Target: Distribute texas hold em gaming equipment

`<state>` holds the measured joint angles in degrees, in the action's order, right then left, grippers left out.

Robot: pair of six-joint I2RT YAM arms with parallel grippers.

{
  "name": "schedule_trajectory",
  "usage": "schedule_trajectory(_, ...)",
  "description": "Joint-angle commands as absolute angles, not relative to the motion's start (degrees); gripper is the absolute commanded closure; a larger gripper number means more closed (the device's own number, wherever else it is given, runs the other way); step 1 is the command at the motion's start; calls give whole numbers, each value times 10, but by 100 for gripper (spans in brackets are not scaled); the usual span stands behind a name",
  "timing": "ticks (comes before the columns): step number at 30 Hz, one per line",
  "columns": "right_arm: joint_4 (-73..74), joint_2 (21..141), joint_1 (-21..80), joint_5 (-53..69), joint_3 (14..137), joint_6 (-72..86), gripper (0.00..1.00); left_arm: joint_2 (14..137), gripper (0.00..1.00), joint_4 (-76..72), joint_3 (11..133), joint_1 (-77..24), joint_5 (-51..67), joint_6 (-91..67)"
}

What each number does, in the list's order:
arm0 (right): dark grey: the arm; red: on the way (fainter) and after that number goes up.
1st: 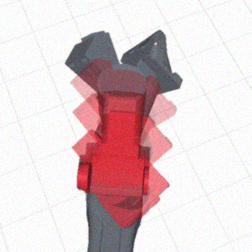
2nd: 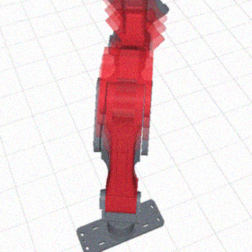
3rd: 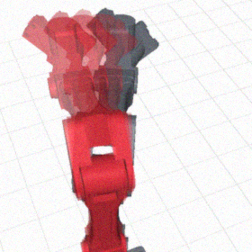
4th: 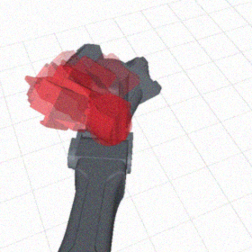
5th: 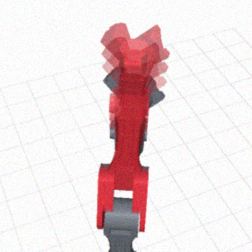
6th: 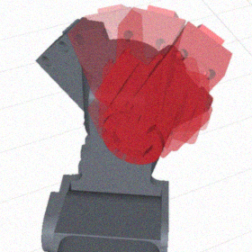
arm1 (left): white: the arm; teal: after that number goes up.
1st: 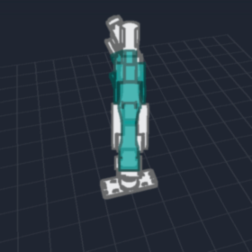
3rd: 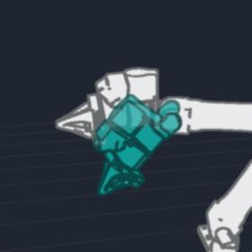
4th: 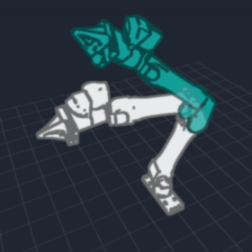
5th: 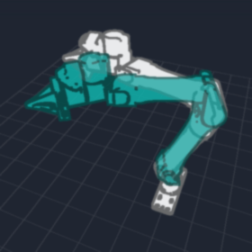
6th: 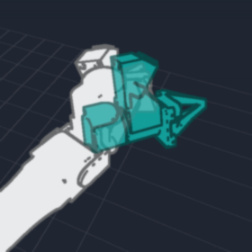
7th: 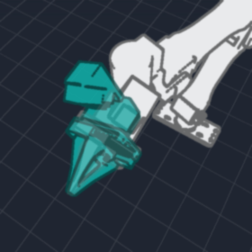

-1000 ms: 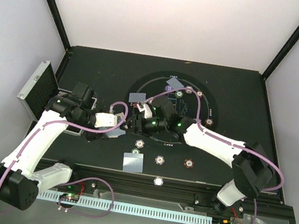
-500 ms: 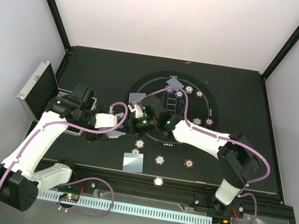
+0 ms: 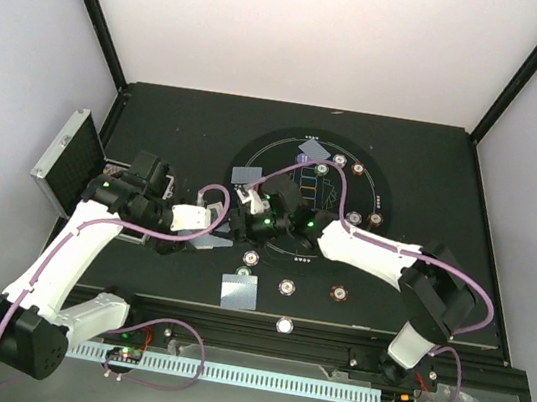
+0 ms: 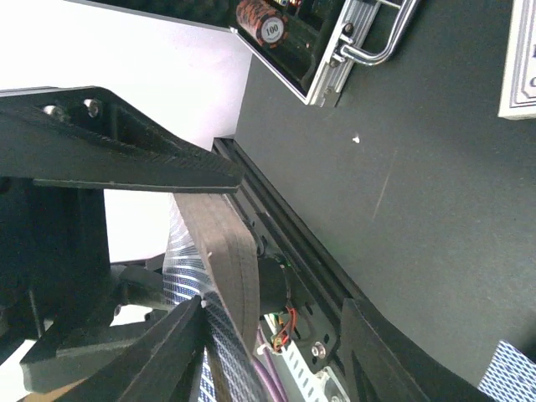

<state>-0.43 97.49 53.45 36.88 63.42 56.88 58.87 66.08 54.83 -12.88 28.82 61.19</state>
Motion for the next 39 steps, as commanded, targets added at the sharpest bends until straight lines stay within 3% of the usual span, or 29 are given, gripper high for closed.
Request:
schedule_trajectory(1, 50, 953, 524, 333, 613, 548, 56, 579, 98, 639, 559, -129, 329, 607)
schedule_trajectory(11, 81, 922, 523, 327, 627, 537, 65, 586, 98, 631, 555, -129, 317, 603)
schedule_trajectory(31, 120, 886, 516, 303, 603, 517, 65, 586, 98, 635, 555, -129, 301, 597)
schedule_trajectory(39, 127, 865, 504, 301, 593, 515, 83, 588, 98, 634, 553, -129, 298, 596)
